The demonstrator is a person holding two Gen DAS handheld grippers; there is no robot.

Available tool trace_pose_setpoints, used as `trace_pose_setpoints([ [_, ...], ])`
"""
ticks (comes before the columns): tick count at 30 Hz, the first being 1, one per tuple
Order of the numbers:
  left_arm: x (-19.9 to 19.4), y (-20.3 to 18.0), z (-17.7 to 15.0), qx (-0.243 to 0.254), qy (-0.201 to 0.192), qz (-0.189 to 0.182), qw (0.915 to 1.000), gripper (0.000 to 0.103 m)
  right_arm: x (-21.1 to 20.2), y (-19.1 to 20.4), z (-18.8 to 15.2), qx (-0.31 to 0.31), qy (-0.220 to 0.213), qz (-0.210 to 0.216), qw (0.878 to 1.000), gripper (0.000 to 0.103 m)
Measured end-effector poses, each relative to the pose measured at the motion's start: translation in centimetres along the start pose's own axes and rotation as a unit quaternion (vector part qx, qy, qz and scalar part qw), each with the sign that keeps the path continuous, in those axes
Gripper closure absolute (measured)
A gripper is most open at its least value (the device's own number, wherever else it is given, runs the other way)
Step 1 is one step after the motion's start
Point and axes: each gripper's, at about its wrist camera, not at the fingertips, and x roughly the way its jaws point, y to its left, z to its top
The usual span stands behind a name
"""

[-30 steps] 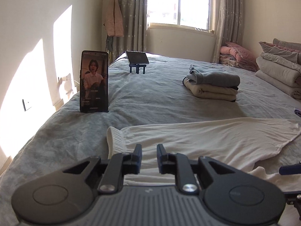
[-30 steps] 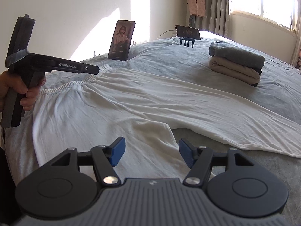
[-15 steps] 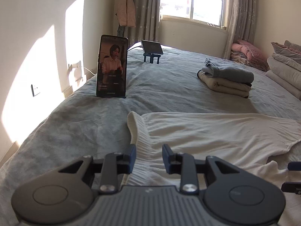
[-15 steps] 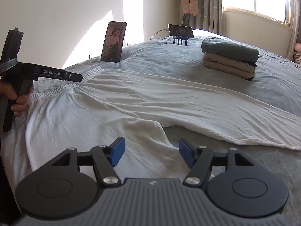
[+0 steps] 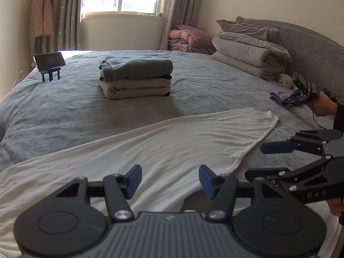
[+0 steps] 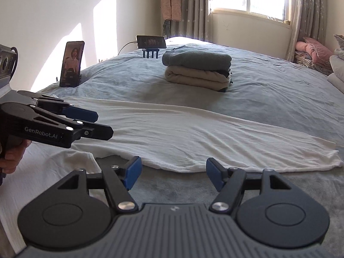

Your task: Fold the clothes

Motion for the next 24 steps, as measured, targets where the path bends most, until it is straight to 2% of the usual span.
trace_pose_setpoints([
  [7, 4.0, -1.3, -0.4, 0.012, 0.024, 0.002, 0.9996, 0.041, 2.7, -3.4, 0.3, 0.046, 0.000, -0.035, 0.998, 0.033],
  [12, 4.3, -1.5, -1.1, 0.020, 0.022, -0.014, 0.9994, 0.020, 5.0, -5.0, -0.2, 0.067, 0.022, -0.049, 0.996, 0.033],
  [16, 4.8, -2.0, -1.4, 0.036, 0.030, -0.023, 0.9986, 0.000, 4.6, -5.6, -0.6, 0.060, 0.035, -0.051, 0.996, 0.032],
  [20, 4.9, -2.3, -1.5, 0.050, 0.031, -0.015, 0.9982, 0.000, 3.5, -6.0, -0.8, 0.036, 0.060, -0.073, 0.995, 0.030],
  [24, 4.9, -2.5, -1.5, 0.056, 0.031, -0.010, 0.9979, 0.000, 3.2, -5.7, -0.1, 0.023, 0.056, -0.074, 0.995, 0.030],
])
